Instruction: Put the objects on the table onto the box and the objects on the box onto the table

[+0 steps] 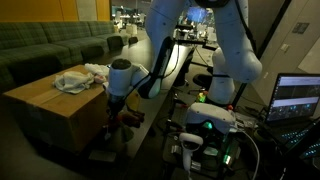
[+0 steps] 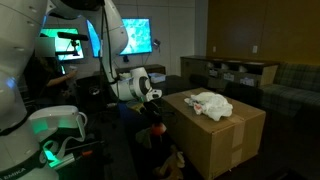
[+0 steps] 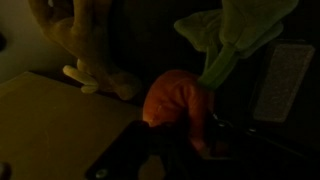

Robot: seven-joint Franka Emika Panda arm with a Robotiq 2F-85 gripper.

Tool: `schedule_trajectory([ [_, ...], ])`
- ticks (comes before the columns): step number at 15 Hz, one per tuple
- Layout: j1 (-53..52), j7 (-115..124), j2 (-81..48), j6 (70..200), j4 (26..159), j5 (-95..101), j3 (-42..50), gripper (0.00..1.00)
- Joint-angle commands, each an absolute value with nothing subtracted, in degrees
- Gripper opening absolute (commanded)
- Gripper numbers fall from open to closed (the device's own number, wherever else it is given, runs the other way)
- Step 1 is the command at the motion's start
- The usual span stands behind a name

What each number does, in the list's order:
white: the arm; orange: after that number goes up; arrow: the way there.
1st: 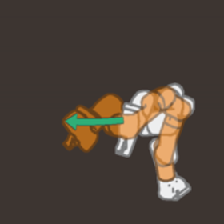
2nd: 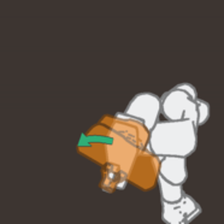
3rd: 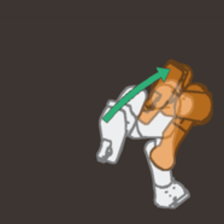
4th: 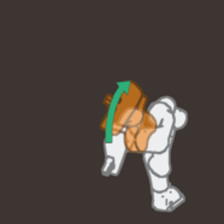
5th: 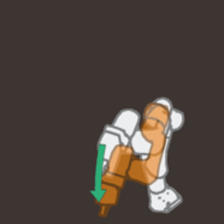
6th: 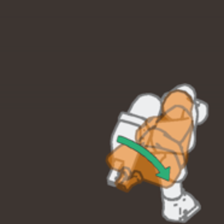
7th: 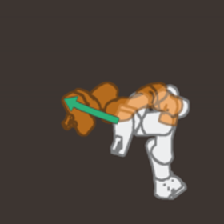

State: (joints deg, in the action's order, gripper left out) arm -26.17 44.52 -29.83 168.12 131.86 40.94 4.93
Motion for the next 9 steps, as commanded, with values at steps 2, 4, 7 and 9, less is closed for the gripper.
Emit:
schedule_trajectory([
  [2, -28.7, 48.0, -33.5, 170.0, 128.0, 42.2, 7.1, 0.37],
  [4, -29.2, 48.4, -33.8, 170.1, 127.6, 42.2, 7.6, 0.43],
  [7, -30.2, 49.3, -34.2, 170.8, 127.6, 42.5, 8.9, 0.68],
  [9, -30.5, 49.4, -34.1, 171.2, 128.0, 42.4, 9.4, 0.83],
])
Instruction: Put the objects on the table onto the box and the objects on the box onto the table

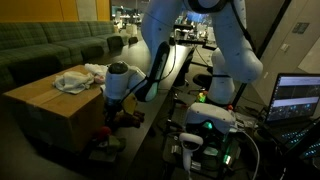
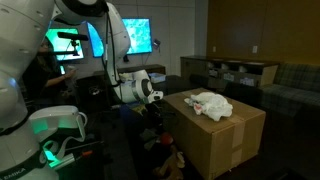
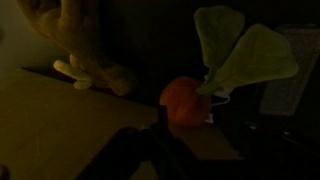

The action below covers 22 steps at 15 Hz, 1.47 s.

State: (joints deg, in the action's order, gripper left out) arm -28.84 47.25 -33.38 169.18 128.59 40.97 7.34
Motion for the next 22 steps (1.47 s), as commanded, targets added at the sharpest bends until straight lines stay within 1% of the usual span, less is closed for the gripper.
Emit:
schedule_trajectory([
  [1, -30.8, 49.6, -34.0, 171.6, 128.2, 42.6, 9.8, 0.90],
  [2, -31.2, 49.8, -33.8, 172.1, 128.6, 42.8, 10.3, 0.96],
  [3, -31.8, 50.2, -33.8, 172.8, 128.9, 43.2, 10.8, 1.00],
  [10, -39.2, 55.9, -33.9, 175.3, 129.9, 42.6, 12.6, 1.00],
  [16, -45.5, 61.6, -35.3, 175.4, 128.6, 41.8, 11.1, 1.00],
  [22, -47.5, 62.6, -39.6, 177.5, 125.3, 41.5, 9.5, 1.00],
])
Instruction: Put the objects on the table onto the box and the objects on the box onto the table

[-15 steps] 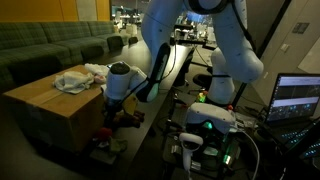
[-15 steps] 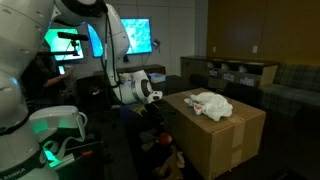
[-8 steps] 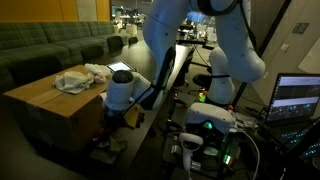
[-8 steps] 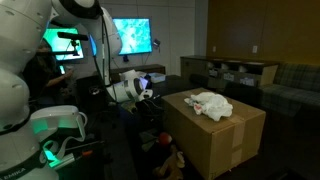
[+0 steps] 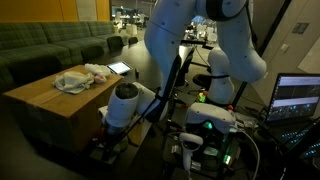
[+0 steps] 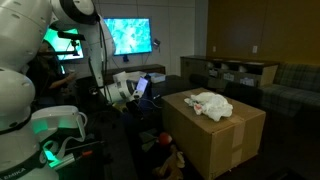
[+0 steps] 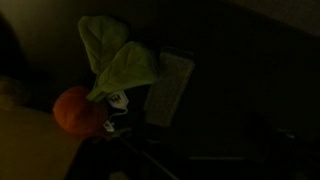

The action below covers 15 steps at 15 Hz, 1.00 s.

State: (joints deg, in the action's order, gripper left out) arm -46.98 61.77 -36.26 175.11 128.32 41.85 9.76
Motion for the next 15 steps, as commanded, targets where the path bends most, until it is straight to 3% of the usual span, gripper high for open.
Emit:
schedule_trajectory([
  [1, -47.4, 62.8, -41.0, 177.6, 124.1, 41.1, 9.1, 1.00],
  [5, -44.0, 61.1, -45.8, 177.0, 120.7, 39.0, 4.8, 1.00],
  [15, -44.1, 37.0, -50.5, 177.5, 118.1, 8.2, 1.3, 1.00],
])
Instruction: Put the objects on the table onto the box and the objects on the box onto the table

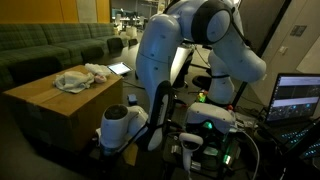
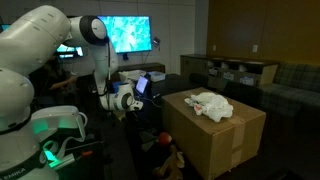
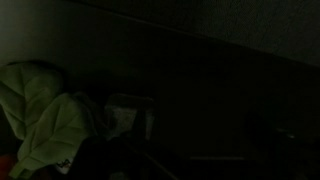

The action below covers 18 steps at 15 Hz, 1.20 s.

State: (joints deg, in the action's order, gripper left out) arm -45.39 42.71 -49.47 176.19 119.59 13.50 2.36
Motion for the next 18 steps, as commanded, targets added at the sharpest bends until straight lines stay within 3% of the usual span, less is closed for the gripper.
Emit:
schedule_trajectory([
  [1, -44.4, 35.6, -50.5, 177.6, 118.0, 6.5, 1.8, 1.00],
  [18, -39.9, 22.0, -54.1, 179.7, 118.1, -5.0, 0.2, 1.00],
])
